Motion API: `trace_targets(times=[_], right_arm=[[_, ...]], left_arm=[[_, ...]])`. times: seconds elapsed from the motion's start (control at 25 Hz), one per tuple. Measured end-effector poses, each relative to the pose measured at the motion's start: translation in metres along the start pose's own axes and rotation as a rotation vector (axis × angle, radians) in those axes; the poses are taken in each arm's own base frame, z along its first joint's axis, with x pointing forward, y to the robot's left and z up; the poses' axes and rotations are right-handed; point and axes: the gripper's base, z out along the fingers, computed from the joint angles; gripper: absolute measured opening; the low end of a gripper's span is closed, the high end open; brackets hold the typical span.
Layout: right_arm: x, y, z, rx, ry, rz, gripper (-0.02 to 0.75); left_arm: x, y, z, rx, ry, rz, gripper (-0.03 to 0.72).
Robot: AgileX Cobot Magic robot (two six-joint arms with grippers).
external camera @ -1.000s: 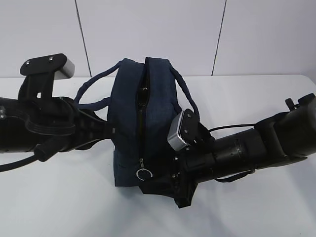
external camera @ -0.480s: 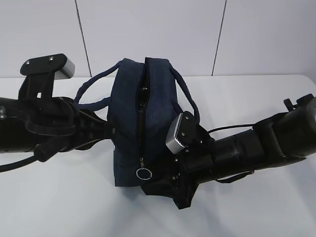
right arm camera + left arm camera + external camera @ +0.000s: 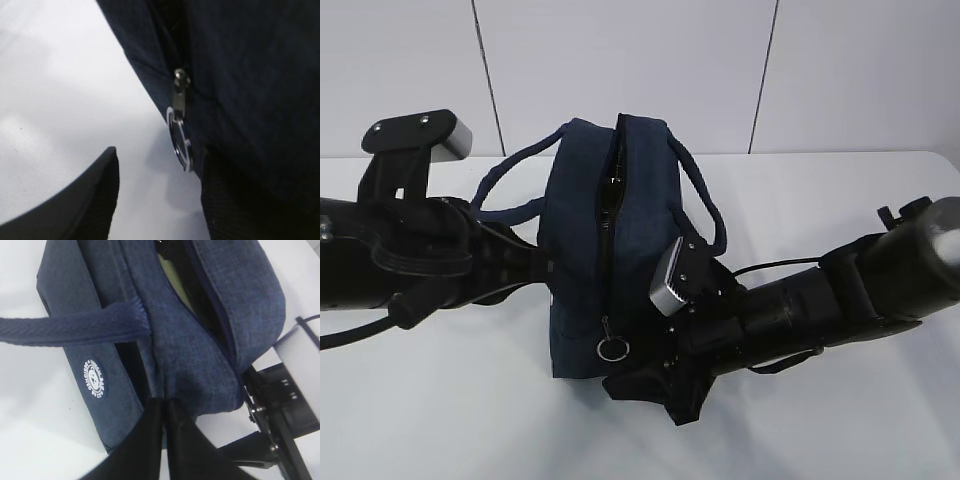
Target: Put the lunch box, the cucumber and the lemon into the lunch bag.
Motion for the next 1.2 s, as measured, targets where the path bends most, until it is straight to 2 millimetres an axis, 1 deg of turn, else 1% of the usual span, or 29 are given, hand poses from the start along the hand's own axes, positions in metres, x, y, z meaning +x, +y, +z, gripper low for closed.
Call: trace_targets(times=[0.16, 0.44, 0.96, 1.2], right_arm=[[0.004, -0.001, 0.004, -0.018, -0.003, 0.012, 0.388], [-0.006, -0.003, 0.005, -0.043, -0.055, -0.007, 0.389], [-0.009, -0.002, 0.006, -0.057, -0.07, -0.003, 0.389], [-0.004, 0.002, 0.014, -0.081, -0.055, 0.012, 0.389]], left_arm=[[0.0, 0.0, 0.0, 0.001, 0.002, 0.0, -0.009], [0.0, 0.0, 0.0, 0.001, 0.003, 0.0, -0.009], [0.0, 0.0, 0.0, 0.001, 0.003, 0.0, -0.009], [0.001, 0.0, 0.0, 0.003, 0.009, 0.0, -0.009]])
